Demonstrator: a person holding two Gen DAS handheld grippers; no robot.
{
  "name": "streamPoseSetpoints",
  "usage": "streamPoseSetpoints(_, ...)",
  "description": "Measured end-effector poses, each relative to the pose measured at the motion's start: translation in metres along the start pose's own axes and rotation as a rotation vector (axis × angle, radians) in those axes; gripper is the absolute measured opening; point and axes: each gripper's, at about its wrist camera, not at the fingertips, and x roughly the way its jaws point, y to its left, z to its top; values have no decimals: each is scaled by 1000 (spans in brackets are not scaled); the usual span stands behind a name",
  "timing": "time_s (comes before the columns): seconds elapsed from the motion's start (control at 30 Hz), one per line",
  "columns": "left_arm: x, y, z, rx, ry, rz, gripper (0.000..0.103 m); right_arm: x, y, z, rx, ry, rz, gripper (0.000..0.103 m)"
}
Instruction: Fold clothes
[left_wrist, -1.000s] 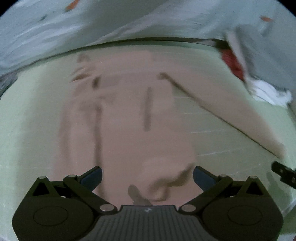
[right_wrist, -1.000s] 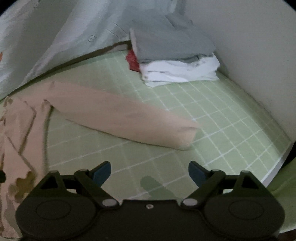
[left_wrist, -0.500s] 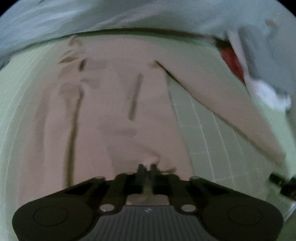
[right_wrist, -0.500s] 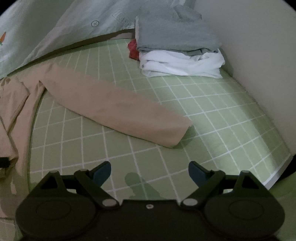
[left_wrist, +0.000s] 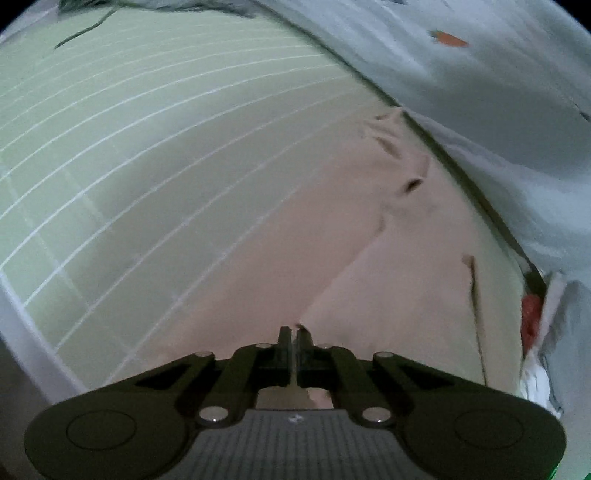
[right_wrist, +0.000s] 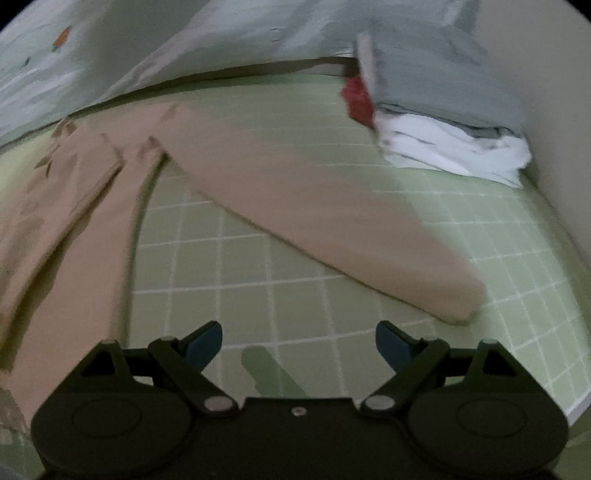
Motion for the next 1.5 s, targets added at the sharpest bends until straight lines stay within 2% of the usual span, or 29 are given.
streamPoseSetpoints(0.07,-4,4,2,2,-9,-8,6,-1,7,0,-14,-2,2,91)
streamPoseSetpoints(0.13,-9,5,6,13,-24,-26,19,-2,12,1,-21,-2,1,91)
streamPoseSetpoints(0.2,-12,2,10,37,-41,-47,40,-3,16,1,-22,-2,-2,91)
streamPoseSetpoints(0.23,-10,-1,14,60,-45,-50,46,-3,18,1,-23,-3,-3,91)
streamPoseSetpoints(0.27,-7,-4,17,83,-48,-53,58,-4,19,1,-25,-3,-6,91)
streamPoseSetpoints(0.3,-4,-8,20,110,-44,-54,65,-5,20,0,-28,-4,-8,91)
streamPoseSetpoints(0.47,17,-22,25,199,32,-104,64,-8,23,-4,-38,-2,-28,91)
streamPoseSetpoints(0.53,24,-26,22,230,60,-104,47,-10,22,-6,-34,-3,-37,91)
streamPoseSetpoints(0.57,26,-28,21,243,73,-101,23,-11,21,-7,-31,-4,-42,91)
streamPoseSetpoints(0.6,28,-30,19,260,98,-95,4,-13,20,-8,-25,-6,-47,91)
streamPoseSetpoints(0.8,-5,-26,11,291,50,-85,5,-17,15,-3,32,-27,-43,91)
streamPoseSetpoints(0.93,-7,-6,10,219,60,-1,5,-13,14,4,46,-43,-26,91)
streamPoseSetpoints(1.03,5,1,11,174,101,45,14,-5,9,9,55,-38,-23,91)
streamPoseSetpoints(1.1,2,-3,10,181,81,65,42,-1,2,12,73,-44,-32,91)
streamPoseSetpoints(1.2,-5,-12,9,213,29,78,69,7,-16,17,117,-52,-56,91)
streamPoseSetpoints(1.37,-12,-25,14,235,-42,111,79,26,-58,25,183,-72,-153,92)
streamPoseSetpoints(1.5,-15,-30,16,250,-58,153,80,44,-89,31,267,-56,-203,95)
